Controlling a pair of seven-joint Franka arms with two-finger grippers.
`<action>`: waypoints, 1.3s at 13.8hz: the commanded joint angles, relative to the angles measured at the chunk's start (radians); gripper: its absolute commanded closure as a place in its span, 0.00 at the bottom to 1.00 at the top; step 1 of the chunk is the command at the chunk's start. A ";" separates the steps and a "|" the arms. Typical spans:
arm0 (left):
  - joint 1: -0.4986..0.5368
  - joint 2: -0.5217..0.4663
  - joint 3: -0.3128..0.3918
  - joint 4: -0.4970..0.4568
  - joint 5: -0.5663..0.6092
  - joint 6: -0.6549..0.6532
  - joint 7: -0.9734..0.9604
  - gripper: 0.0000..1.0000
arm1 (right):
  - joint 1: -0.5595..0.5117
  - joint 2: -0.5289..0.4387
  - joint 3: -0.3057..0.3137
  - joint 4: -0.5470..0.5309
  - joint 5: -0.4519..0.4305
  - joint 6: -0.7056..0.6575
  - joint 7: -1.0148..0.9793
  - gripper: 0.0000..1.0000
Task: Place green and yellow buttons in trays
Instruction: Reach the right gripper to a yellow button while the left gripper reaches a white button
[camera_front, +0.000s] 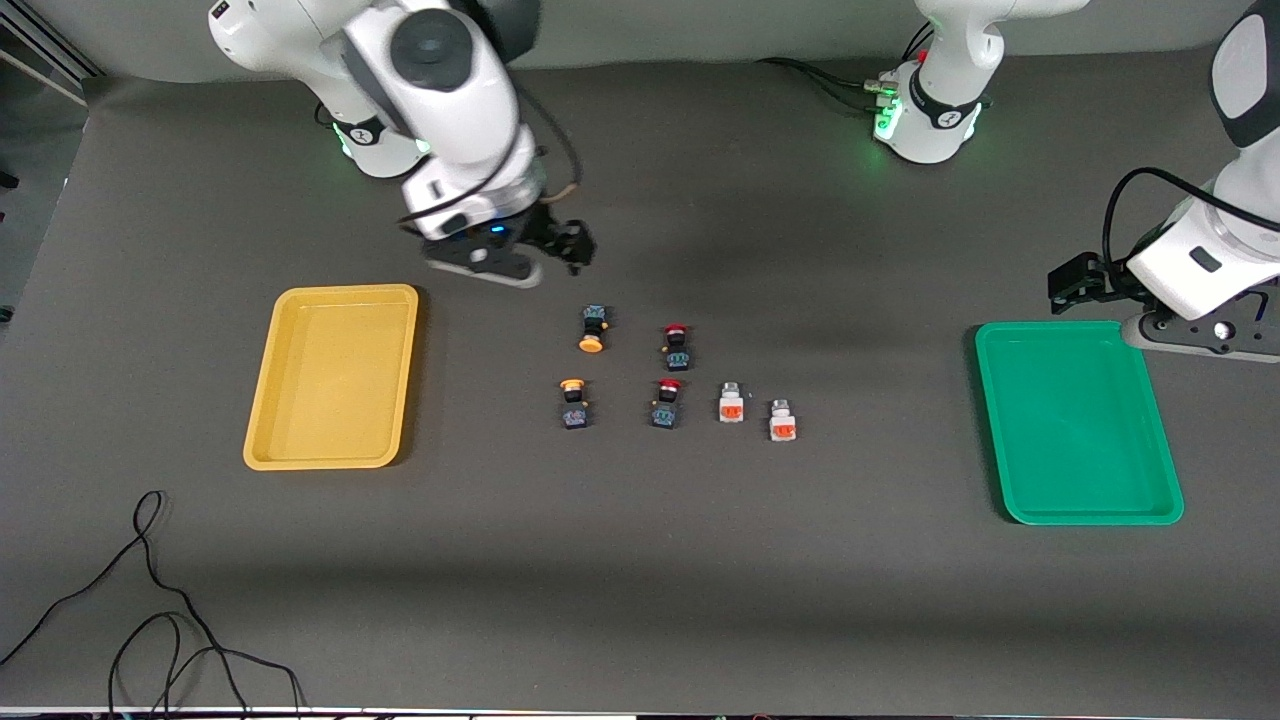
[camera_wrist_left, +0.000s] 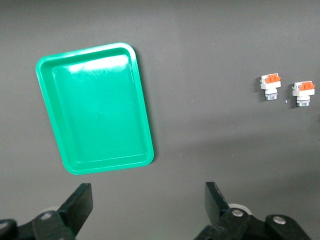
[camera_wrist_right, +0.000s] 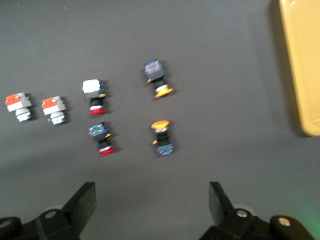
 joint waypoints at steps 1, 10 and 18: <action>-0.004 0.009 0.000 0.020 -0.008 -0.034 -0.015 0.00 | 0.032 0.032 -0.017 -0.001 -0.003 0.042 0.045 0.00; -0.125 0.086 -0.014 0.031 -0.010 -0.008 -0.204 0.01 | 0.034 0.265 -0.018 -0.185 -0.023 0.441 0.045 0.00; -0.255 0.317 -0.014 0.026 -0.010 0.205 -0.386 0.01 | 0.057 0.408 -0.018 -0.189 -0.074 0.545 0.042 0.00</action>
